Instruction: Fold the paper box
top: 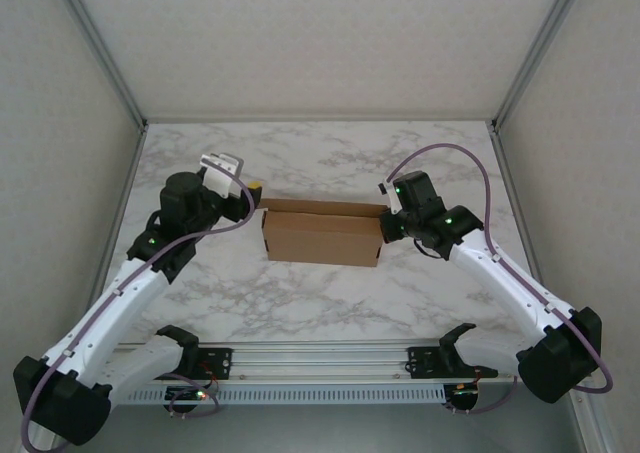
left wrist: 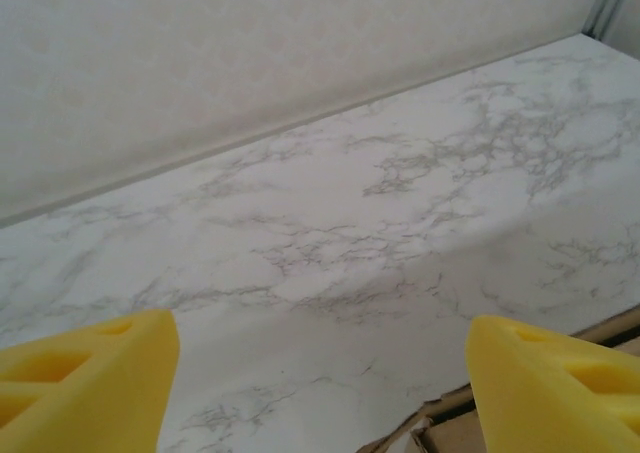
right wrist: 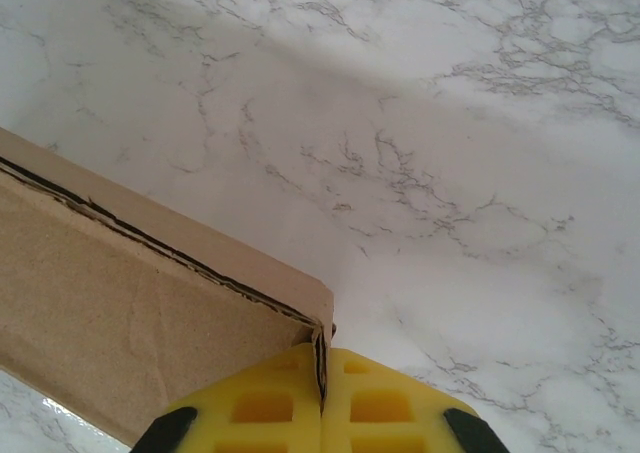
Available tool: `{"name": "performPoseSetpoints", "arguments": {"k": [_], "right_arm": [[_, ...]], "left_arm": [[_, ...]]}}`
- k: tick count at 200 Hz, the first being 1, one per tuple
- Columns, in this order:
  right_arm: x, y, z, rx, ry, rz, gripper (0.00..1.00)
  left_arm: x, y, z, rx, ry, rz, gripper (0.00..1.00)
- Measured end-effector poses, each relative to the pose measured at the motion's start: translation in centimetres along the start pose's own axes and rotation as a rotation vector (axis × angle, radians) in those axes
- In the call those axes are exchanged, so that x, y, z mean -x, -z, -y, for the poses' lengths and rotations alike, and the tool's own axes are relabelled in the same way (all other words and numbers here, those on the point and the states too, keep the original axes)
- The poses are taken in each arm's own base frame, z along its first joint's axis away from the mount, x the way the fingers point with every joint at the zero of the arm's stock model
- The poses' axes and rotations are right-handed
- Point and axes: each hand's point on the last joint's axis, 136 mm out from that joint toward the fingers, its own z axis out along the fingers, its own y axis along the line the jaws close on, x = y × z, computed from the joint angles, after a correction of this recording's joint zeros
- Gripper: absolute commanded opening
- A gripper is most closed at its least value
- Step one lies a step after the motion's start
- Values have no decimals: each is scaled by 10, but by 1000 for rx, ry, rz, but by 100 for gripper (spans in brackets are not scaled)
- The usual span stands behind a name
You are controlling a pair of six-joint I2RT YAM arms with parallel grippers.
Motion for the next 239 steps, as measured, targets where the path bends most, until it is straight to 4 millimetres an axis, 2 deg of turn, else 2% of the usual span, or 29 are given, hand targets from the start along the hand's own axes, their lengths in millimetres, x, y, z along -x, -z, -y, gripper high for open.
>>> {"name": "performPoseSetpoints", "arguments": {"k": [32,48,61,79,98,115,134,150,163,175,196,220,239], "right_arm": [[-1,0,0,1,-1,7,5],[0,0,0,3,-1,10,5],[0,0,-1,6,-5,10,5],[-1,0,-1,6,-9,10,5],[-1,0,-1,6,-9,9,5],[-1,0,-1,10,-8,9,6],[-1,1,-3,20,-8,10,6],[-2,2,-4,25,-9,8,6],[-2,3,-4,27,-9,8,6],[-2,3,-4,28,-17,9,6],[-2,3,-7,44,-39,7,8],[-2,2,-10,63,-65,9,8],[-3,0,-12,74,-80,13,8]], "left_arm": [[3,-20,-19,92,200,-66,66],[5,-29,-22,105,258,-79,69],[-3,-32,-21,108,301,-135,69],[2,-45,-17,89,336,-170,65],[-12,-47,-5,28,341,-234,60],[-20,-39,6,-39,286,-246,58],[-31,-17,14,-92,169,-205,59],[-29,3,16,-115,53,-130,60],[-21,10,21,-146,-71,-85,62],[-17,12,27,-178,-185,-48,63],[-33,10,38,-261,-329,-53,66],[-54,3,35,-327,-455,-107,68],[-63,-4,33,-367,-509,-147,71]]}}
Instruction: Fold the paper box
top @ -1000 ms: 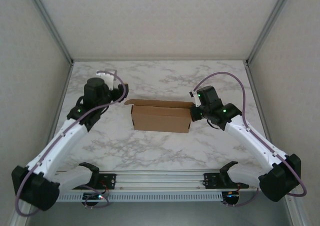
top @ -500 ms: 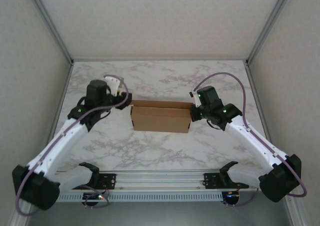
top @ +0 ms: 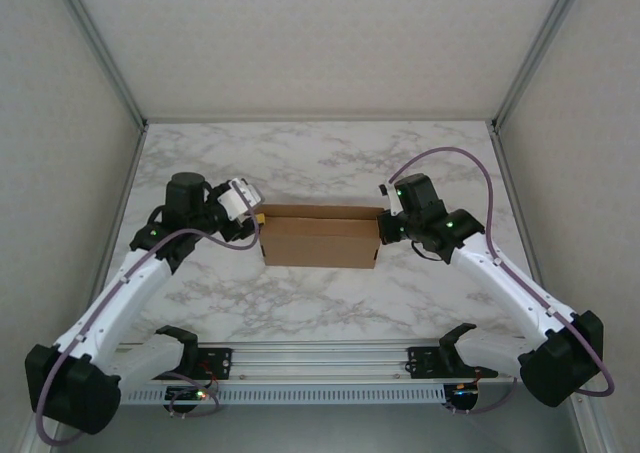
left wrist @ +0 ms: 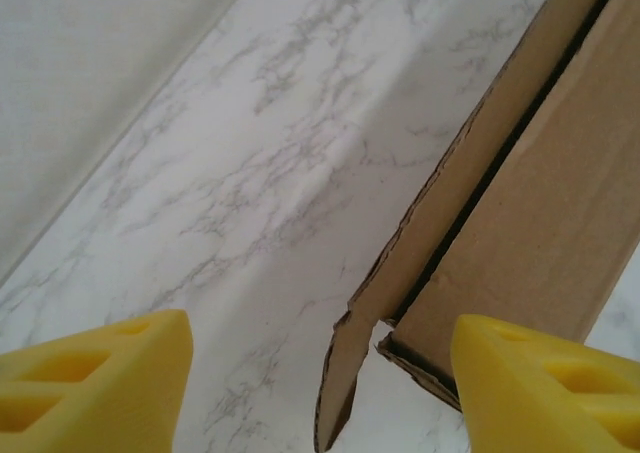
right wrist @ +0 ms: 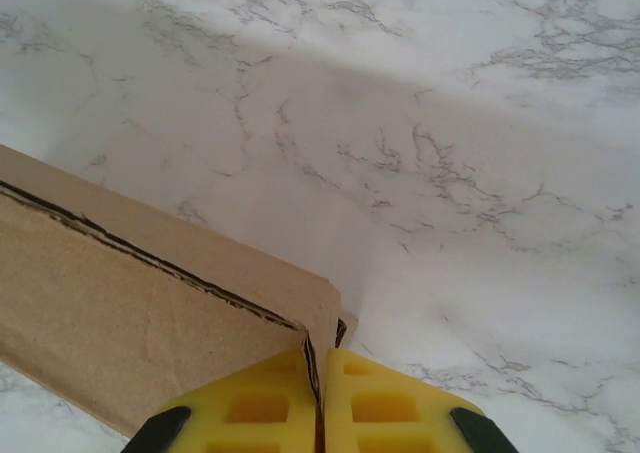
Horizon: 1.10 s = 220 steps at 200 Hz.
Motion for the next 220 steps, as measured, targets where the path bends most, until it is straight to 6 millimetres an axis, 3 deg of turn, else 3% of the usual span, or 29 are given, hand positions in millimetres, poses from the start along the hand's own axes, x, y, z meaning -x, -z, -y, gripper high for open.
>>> {"name": "performPoseSetpoints", "arguments": {"k": [69,191,220], "right_arm": [[-2,3,0,8,-4,21,7],[-2,3,0,8,-4,24,6],[-2,3,0,8,-4,23,5]], "left_arm": [[-12,-4,-7,-52,-6,-34,67],[-18,-10,-2,-101,59,-54,20],[-13,-6,0,-101,71,-36,15]]}}
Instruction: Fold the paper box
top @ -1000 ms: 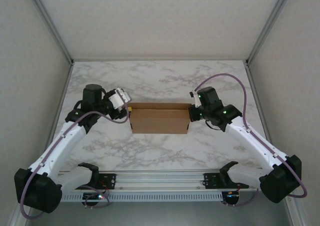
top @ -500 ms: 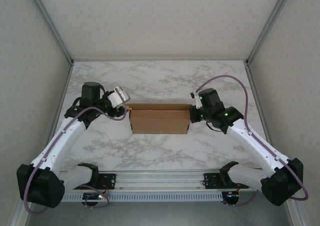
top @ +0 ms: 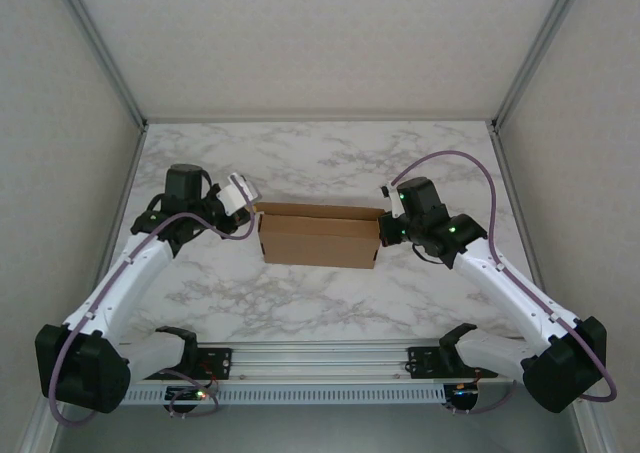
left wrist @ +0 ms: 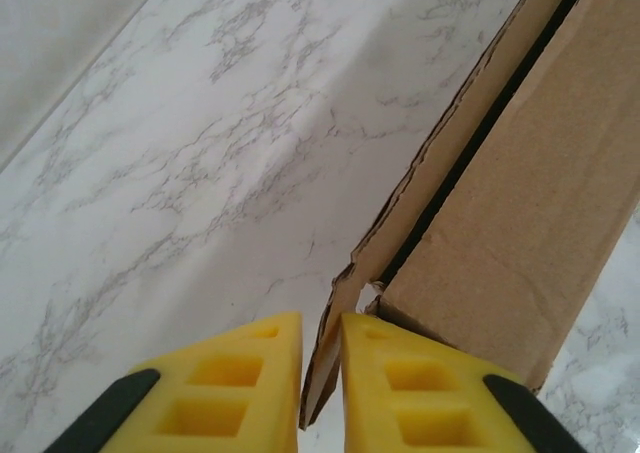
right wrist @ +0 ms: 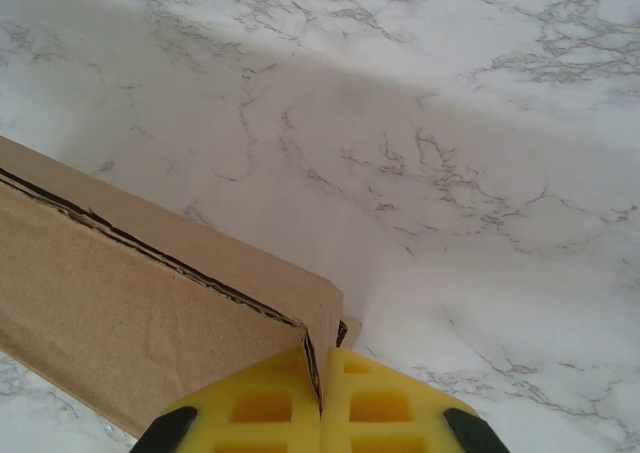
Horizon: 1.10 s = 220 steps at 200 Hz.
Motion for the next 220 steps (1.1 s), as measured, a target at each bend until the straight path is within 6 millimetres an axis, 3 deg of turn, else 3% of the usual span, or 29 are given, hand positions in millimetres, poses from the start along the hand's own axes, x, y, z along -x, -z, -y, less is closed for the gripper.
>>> {"name": "performPoseSetpoints", "arguments": {"k": [44,83,119,170,192,220], "right_arm": [[0,-1,1,-6,-1,-2,5],[2,-3,3,-20,-8,2,5],[2,-4,7,-42,-19,4,5],[2,-5,12,-65,-30,3,6],[1,-5,13,-66,-32,0,6],[1,-5,13,-70,-32,-3,6]], "left_arm": [[4,6,11,-8,33,33,4],[2,4,20,-32,133,53,3],[4,-6,30,-76,238,60,5],[13,-15,32,-91,347,78,12],[14,-21,30,-86,392,76,19],[17,-23,29,-65,432,73,19]]}}
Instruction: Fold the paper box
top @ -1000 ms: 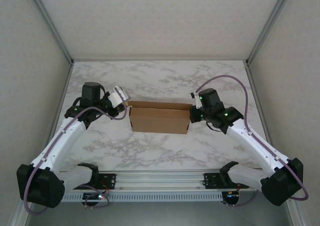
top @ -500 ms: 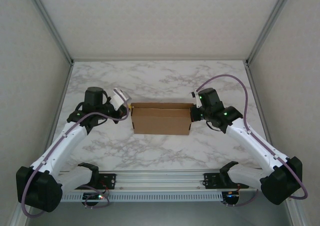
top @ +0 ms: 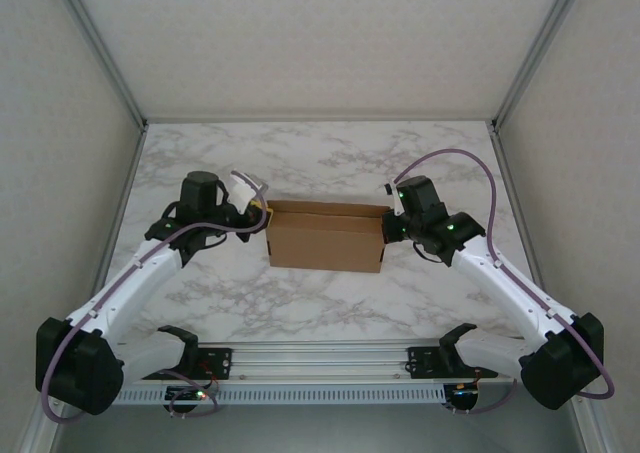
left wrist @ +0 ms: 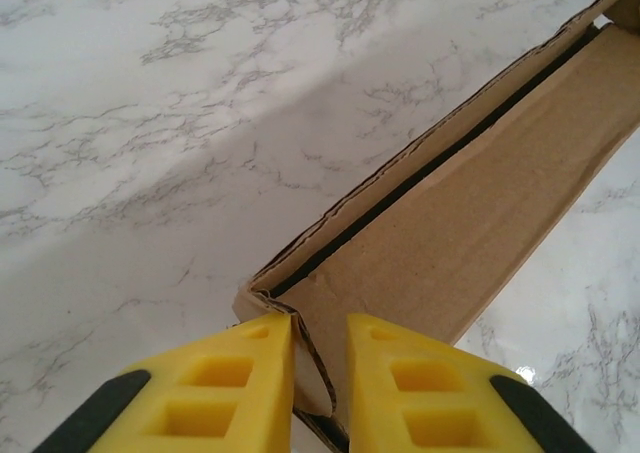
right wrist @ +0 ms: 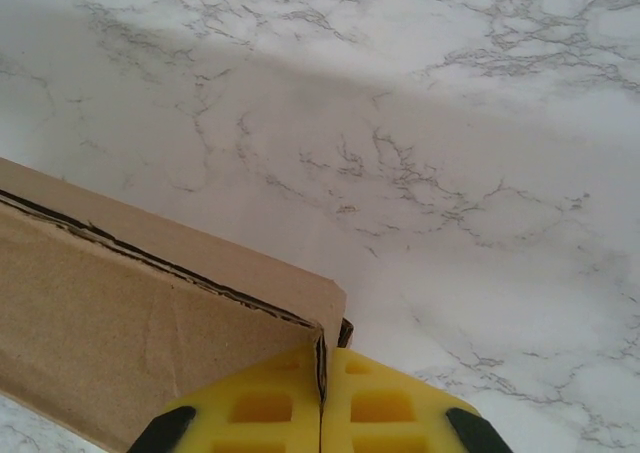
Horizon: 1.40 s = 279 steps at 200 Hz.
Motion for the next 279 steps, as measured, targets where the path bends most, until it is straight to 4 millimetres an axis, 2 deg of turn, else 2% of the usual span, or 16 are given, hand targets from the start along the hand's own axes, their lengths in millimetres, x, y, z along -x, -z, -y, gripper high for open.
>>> {"name": "performPoseSetpoints", "arguments": {"k": [15,40,144,204,279], "right_arm": [[0,1,0,1,-3,-2,5],[-1,1,0,2,-13,-8,3],[-4,10,-8,25,-66,-103,0],[0,6,-12,25,-149,-136,0],[9,4,-16,21,-245,-142,0]], "left_arm": [[0,0,-2,18,29,-1,15],[1,1,-6,50,60,3,0],[-2,10,-10,196,227,34,0],[-2,13,-12,288,384,72,0],[-2,25,-9,331,428,135,0]]}}
